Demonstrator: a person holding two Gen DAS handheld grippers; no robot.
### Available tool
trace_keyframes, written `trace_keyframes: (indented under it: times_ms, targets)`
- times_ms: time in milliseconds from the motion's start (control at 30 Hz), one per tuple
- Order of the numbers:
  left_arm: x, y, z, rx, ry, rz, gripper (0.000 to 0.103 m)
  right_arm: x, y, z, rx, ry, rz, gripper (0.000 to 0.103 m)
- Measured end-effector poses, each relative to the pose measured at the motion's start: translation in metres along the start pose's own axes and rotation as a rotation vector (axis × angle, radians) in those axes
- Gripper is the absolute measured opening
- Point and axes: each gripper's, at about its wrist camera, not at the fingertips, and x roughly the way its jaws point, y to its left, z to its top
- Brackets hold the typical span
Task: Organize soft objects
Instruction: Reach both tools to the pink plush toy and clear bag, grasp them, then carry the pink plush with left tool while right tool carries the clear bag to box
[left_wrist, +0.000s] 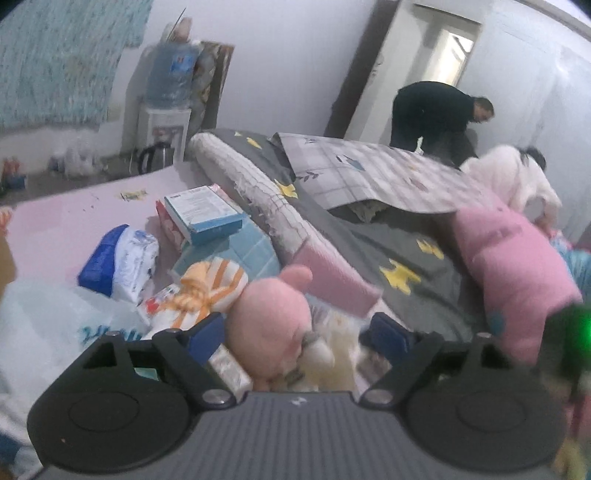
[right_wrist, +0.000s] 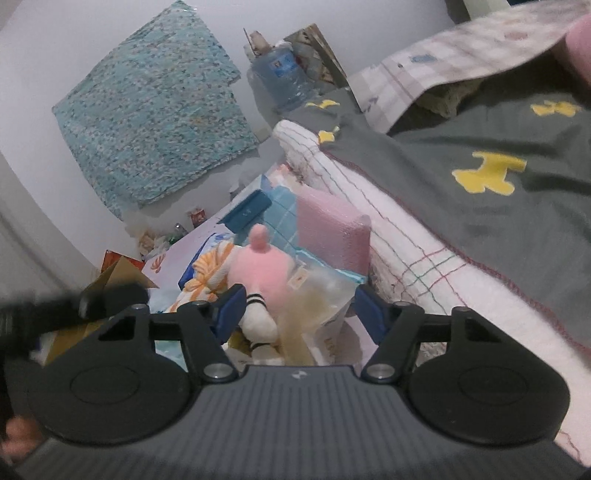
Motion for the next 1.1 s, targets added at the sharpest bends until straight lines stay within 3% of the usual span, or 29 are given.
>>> trace_keyframes:
  times_ms: [167, 400, 767, 933, 1100]
  targets:
    - [0.049, 0.006, 0.025, -0.057, 0.105, -0.009, 0.076, 0.021, -0.011, -0.004, 0.037, 0.034, 0.011, 0.058]
    - [0.099, 0.005, 0.028, -0.076, 0.222, 0.044, 0.076, 0.041, -0.020, -0.009, 0.077, 0.057, 0.017, 0.052]
    - [0.119, 0.001, 0.029, -0.024, 0.271, 0.129, 0.078, 0.059, -0.026, -0.009, 0.122, 0.068, 0.060, 0.047]
    - [0.119, 0.002, 0.029, -0.021, 0.277, 0.157, 0.067, 0.069, -0.026, -0.008, 0.127, 0.109, 0.084, 0.051]
    - [0.113, 0.008, 0.031, -0.058, 0.277, 0.144, 0.061, 0.066, -0.025, -0.006, 0.127, 0.091, 0.082, 0.036]
